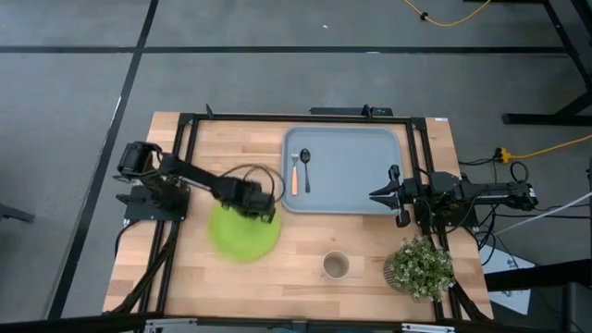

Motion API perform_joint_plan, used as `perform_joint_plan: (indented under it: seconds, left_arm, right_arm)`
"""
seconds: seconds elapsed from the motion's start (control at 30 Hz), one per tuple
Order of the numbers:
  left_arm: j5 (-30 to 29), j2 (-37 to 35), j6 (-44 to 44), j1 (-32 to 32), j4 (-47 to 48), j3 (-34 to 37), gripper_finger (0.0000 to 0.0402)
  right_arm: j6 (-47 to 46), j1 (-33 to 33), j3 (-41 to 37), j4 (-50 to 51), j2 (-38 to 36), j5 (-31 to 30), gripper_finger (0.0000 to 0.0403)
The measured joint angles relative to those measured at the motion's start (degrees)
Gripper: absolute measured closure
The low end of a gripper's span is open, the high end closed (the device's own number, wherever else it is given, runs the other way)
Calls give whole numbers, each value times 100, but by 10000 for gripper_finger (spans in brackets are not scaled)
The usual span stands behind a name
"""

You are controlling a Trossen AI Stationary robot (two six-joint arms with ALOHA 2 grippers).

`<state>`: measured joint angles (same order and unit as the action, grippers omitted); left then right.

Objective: Pick and place plate/cup/fork/spoon on tray
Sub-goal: Put the green plate on the light blue tray to the right of the black spoon

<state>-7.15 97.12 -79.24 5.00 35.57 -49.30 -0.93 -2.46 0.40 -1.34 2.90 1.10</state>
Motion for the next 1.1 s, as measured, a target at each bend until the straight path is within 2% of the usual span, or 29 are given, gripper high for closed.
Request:
perform_joint_plan:
  seconds: [0.1, 0.17, 0.33, 0.57, 0.7, 0.93, 1.1]
  left_arm:
    - [-763, 32, 473, -422, 59, 17, 401]
    - [-1030, 47, 746, -669, 88, 31, 401]
    - [-1136, 59, 1178, -1104, 125, 2, 401]
    - [-1392, -307, 2274, -1237, 332, -600, 402]
    - [-1145, -465, 2445, -1056, 396, -912, 402]
    - [-1117, -494, 2448, -350, 311, -1309, 402]
    - [-843, -529, 2296, 124, 322, -1425, 402]
  right_arm:
    - [-2, 0, -1, 0, 0, 0, 351]
    - [-4, 0, -1, 0, 0, 1, 351]
    - [-9, 0, -1, 0, 0, 1, 351]
    - [-37, 0, 0, -2, 0, 2, 351]
    - [-42, 0, -1, -1, 0, 2, 351]
    - [-24, 0, -1, -2, 0, 3, 351]
    - [-8, 0, -1, 0, 0, 4, 351]
